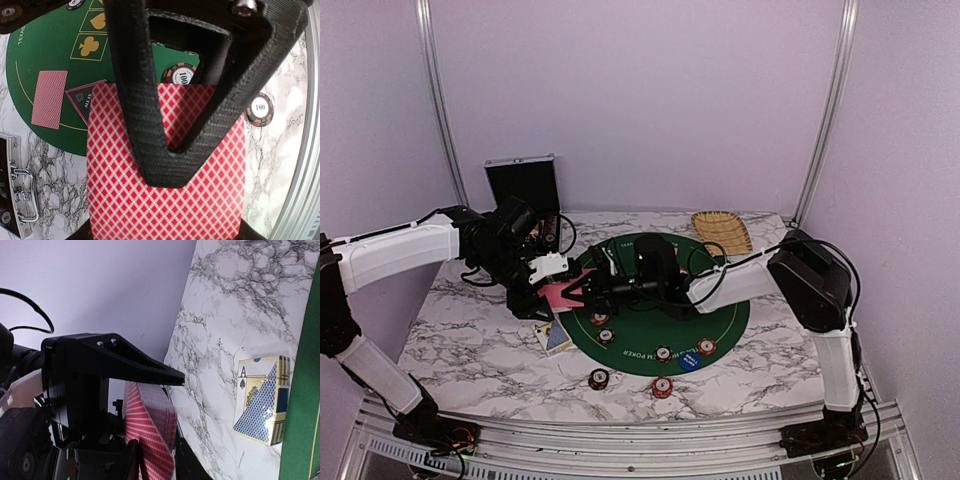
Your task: Distribute texas hold em gaming equipment
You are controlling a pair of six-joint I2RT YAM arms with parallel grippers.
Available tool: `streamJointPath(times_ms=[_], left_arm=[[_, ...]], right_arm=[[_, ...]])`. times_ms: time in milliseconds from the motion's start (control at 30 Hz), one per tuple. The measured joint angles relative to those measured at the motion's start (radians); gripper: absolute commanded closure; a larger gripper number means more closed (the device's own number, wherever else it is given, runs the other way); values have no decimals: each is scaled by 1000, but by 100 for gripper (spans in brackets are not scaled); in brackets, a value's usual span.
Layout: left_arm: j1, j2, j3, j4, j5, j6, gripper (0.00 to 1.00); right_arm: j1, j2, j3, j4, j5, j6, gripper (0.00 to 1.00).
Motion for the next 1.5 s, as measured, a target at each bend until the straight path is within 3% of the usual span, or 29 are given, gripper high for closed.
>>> streamJointPath(times_ms=[533, 800, 1067, 1500], left_arm=[[0, 0, 0, 3, 0, 0, 96], [0, 0, 0, 3, 0, 0, 96], [0, 0, 0, 4, -2, 0, 96], [0, 0, 0, 3, -3, 0, 96]], right_arm=[[-26, -82, -77, -5, 5, -2, 100], [-45, -127, -134, -26, 5, -19, 100], [-134, -266, -304, -109, -6, -84, 100], [-334, -500, -516, -402, 10, -301, 100]])
